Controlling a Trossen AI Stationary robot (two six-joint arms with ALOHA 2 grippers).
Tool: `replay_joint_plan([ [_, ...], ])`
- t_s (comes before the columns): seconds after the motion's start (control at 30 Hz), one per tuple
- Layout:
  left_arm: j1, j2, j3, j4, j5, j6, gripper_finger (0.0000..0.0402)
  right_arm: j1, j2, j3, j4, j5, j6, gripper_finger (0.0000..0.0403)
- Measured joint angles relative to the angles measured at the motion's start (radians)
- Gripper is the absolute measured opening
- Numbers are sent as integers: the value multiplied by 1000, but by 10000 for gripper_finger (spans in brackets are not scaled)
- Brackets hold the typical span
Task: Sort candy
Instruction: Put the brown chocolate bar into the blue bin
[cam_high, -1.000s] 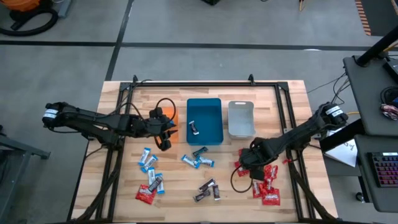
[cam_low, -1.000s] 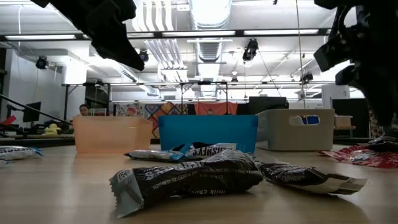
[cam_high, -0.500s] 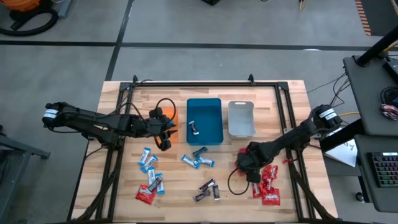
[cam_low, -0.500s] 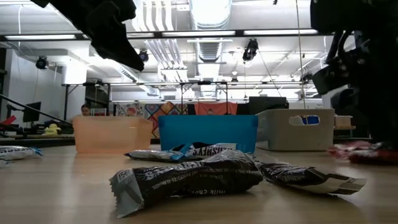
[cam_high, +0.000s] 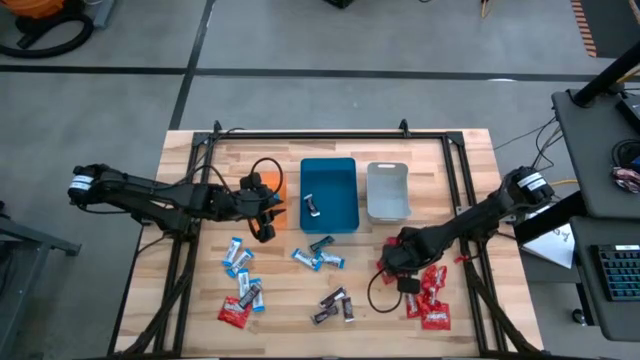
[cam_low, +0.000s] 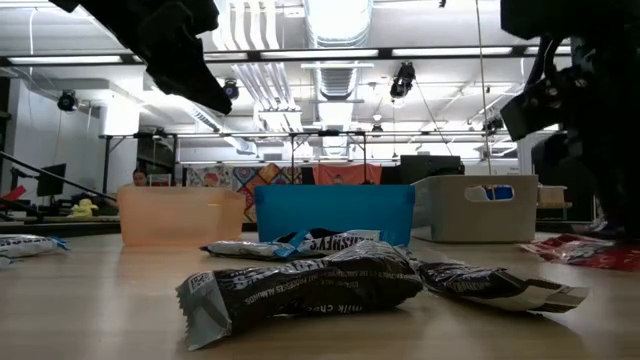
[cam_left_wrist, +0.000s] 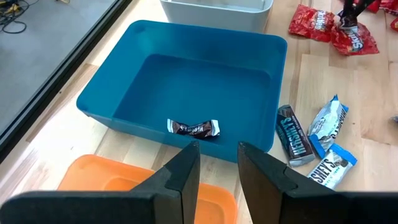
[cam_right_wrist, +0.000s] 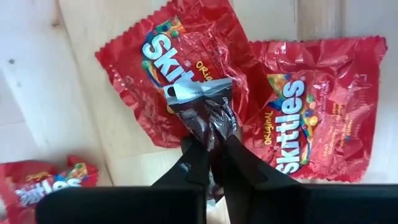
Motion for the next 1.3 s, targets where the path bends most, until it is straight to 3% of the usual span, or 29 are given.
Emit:
replay_joint_plan([
  [0.27, -2, 0, 0, 0, 2, -37, 91, -1, -93, 33, -4, -4, 1, 22],
  [0.4, -15, 0, 0, 9, 3, -70, 91, -7, -145, 61, 22, 80, -27, 22],
  [0.63, -60, 0, 0, 56, 3, -87, 91, -87, -195, 68, 260, 185, -204, 22],
  [1.0, -164, 0, 0, 60, 4, -161, 91, -313, -121, 68, 659, 187, -510, 22],
  [1.3, -232, 0, 0, 40, 4, -234, 91, -476, -21, 127, 683, 210, -478, 22],
])
